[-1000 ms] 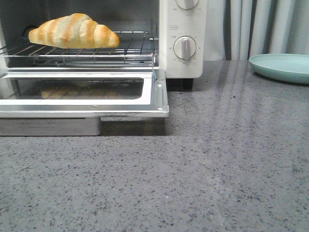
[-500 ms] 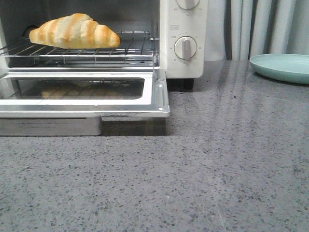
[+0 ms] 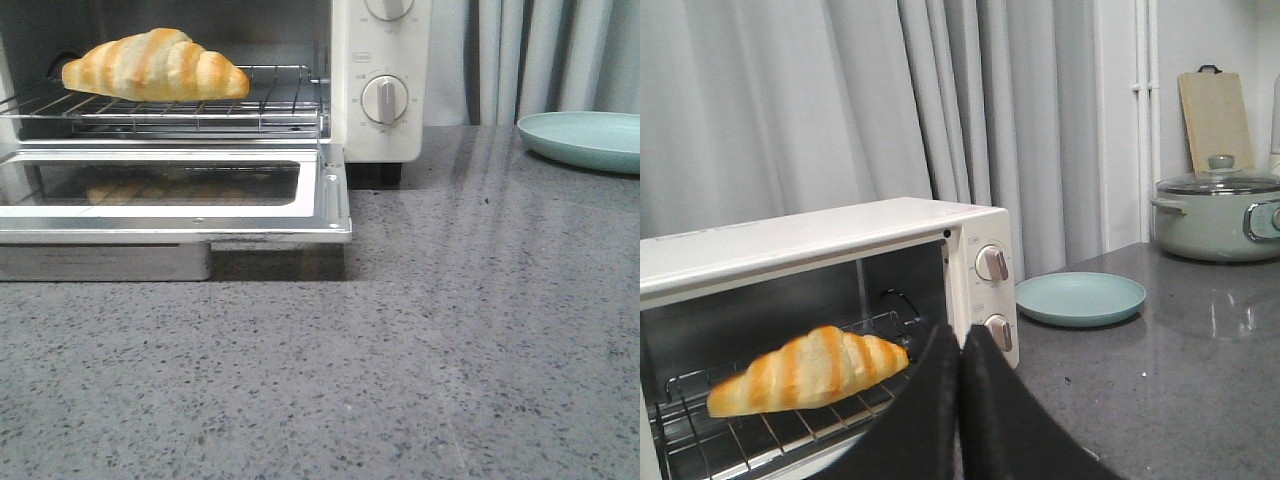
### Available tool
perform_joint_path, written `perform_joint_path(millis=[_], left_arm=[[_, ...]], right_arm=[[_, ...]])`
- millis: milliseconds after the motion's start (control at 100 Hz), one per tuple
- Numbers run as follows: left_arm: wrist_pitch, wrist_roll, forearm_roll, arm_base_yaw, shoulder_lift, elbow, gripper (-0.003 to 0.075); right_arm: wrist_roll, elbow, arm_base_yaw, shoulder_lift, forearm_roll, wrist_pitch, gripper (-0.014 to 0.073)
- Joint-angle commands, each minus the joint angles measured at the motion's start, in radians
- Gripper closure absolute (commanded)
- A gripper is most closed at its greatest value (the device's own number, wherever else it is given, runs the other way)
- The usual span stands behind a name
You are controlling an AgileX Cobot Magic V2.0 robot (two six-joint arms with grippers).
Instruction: Put bread in oven
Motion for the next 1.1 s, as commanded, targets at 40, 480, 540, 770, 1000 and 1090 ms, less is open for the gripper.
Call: perform_joint_path(millis=[40, 480, 540, 770, 1000, 1090], left_arm=[[-0.144, 0.018, 0.087, 0.039, 0.014, 0.022, 0.0741], [-0.355, -0.901, 0.878, 0.252, 0.011, 0.358, 0.0741], [-0.337, -0.901, 0.875, 0.252, 0.011, 0.388, 0.0741], [-0.185, -0.901, 0.891, 0.254, 0.002, 0.417, 0.0741], [-0.190, -0.901, 0.891, 0.257, -0.076, 0.417, 0.0741], [-0.194, -0.901, 0.889, 0.257, -0.078, 0.417, 0.0741]], right_arm=[[-0.003, -0.018, -0.003, 0.023, -0.030, -0.067, 0.0662], [-0.003, -0.018, -0.003, 0.023, -0.030, -0.067, 0.0662], [-0.003, -0.018, -0.003, 0.023, -0.030, -0.067, 0.0662], [-0.003, -0.018, -0.003, 0.023, -0.032, -0.067, 0.0662], [-0.003, -0.018, -0.003, 0.023, -0.030, -0.066, 0.0662], [-0.003, -0.018, -0.003, 0.023, -0.032, -0.066, 0.0662]])
